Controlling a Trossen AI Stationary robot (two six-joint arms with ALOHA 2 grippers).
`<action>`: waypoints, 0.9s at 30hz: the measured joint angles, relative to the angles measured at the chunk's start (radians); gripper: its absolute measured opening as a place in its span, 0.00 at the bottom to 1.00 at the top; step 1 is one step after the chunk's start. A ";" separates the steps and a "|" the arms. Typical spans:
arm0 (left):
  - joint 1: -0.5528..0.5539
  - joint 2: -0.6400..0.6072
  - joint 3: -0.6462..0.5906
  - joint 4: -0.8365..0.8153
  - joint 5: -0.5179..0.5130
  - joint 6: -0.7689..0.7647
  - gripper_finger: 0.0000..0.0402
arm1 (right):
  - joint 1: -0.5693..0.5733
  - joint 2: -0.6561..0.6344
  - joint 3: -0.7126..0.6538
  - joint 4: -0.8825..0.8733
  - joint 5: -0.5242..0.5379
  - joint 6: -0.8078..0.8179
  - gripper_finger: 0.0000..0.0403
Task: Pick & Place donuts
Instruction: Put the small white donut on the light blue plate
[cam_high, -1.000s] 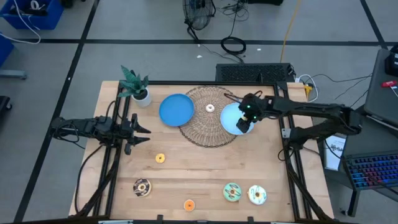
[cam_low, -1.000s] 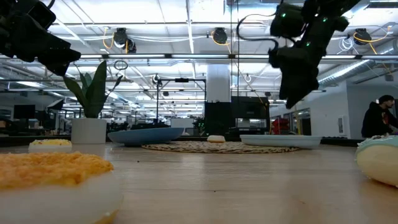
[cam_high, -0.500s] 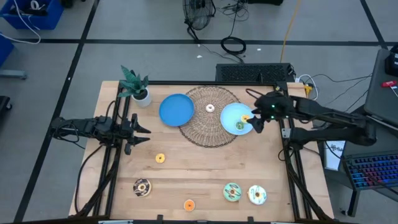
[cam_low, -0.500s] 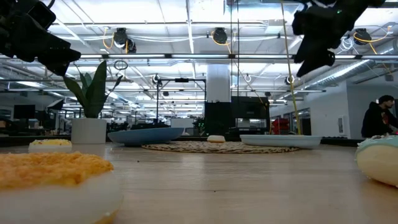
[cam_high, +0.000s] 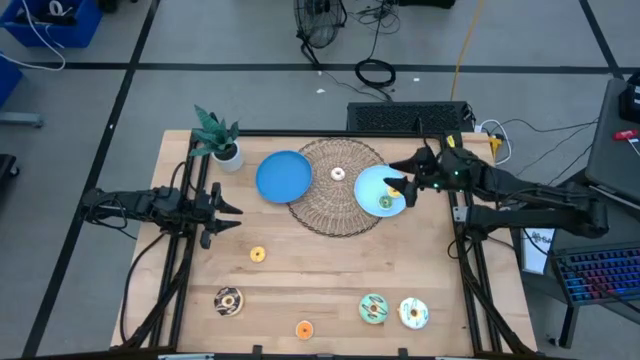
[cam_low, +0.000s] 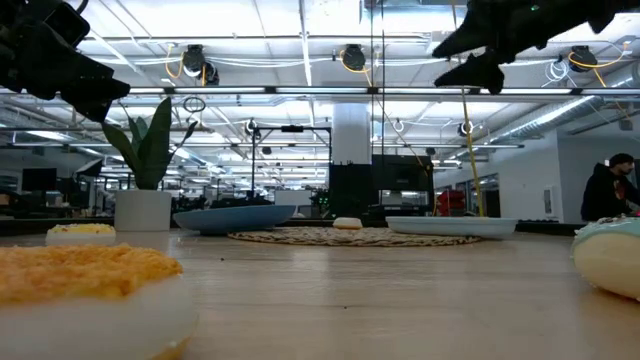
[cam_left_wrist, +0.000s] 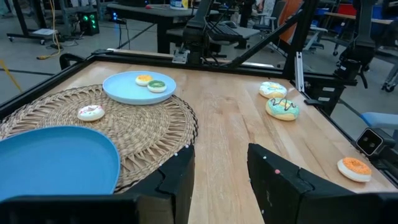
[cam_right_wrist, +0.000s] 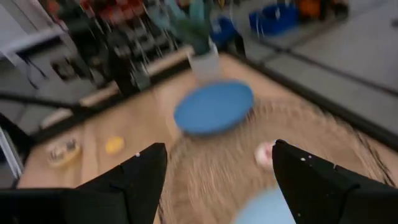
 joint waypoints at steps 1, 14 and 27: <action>0.000 0.000 0.000 0.000 0.000 0.000 0.37 | 0.000 0.000 -0.022 0.059 0.000 0.000 0.68; 0.000 0.000 0.000 0.000 0.000 0.000 0.37 | 0.000 -0.001 -0.360 0.616 -0.029 0.049 0.68; 0.000 0.000 0.000 0.000 0.000 0.000 0.37 | 0.000 -0.043 -0.554 0.974 -0.030 -0.061 0.67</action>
